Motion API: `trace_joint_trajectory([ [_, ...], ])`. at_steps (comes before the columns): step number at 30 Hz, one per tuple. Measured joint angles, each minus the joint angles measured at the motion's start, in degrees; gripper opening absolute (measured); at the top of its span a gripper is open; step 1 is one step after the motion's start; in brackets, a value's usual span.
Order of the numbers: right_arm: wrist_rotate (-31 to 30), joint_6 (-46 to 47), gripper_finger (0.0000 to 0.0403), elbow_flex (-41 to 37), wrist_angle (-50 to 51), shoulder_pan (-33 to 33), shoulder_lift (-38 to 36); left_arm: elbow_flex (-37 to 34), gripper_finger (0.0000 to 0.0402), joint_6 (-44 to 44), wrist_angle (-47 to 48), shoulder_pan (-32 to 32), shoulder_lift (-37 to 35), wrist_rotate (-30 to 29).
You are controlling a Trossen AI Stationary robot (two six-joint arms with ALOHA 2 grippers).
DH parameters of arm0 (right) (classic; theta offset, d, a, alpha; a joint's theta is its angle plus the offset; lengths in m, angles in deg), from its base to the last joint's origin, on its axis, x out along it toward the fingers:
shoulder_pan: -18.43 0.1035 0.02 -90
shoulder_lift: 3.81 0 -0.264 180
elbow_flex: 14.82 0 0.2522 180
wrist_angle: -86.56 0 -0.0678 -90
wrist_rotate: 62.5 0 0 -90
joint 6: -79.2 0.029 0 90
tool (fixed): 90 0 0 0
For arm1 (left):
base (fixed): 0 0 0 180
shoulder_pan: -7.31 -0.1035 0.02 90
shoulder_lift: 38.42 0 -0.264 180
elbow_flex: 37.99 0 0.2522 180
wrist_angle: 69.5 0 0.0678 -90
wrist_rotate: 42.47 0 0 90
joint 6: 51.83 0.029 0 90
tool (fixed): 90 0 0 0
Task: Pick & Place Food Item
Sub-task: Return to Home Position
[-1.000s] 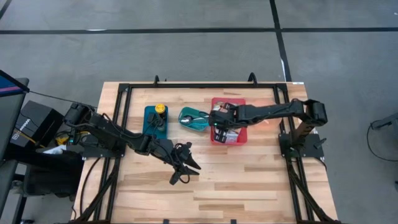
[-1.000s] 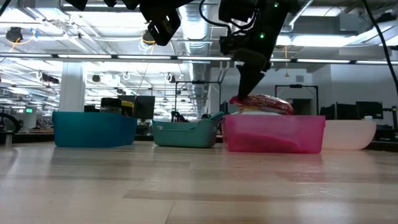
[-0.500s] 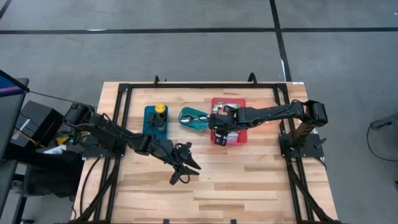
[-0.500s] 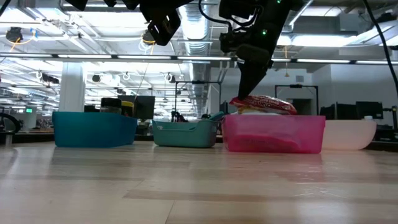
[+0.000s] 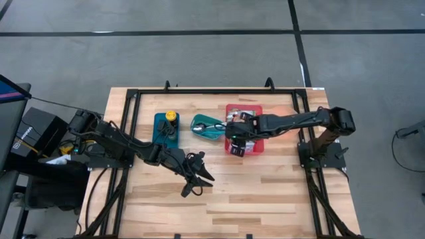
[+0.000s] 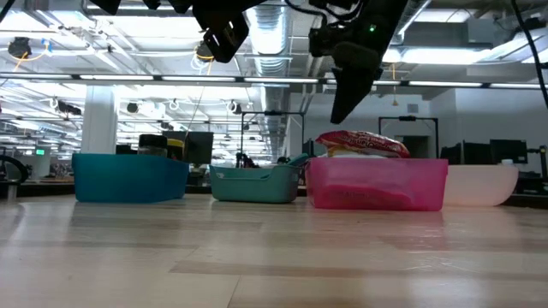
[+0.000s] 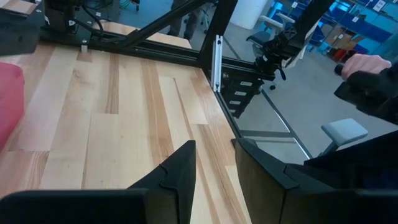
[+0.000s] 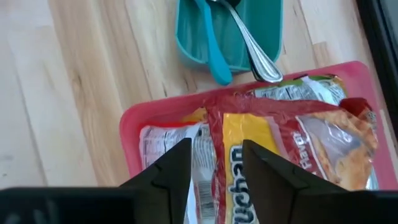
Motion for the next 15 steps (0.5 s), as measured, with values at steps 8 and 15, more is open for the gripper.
trace_joint_trajectory([
  [8,-0.11,0.15,0.0127,-0.02,0.56,1.07,-4.94,0.00,0.0109,0.00,-0.01,0.00,0.00,0.00],
  [15,-0.17,1.92,0.0117,-0.02,1.77,2.27,-10.12,0.00,0.0109,0.00,-0.01,-0.02,0.00,0.00],
])
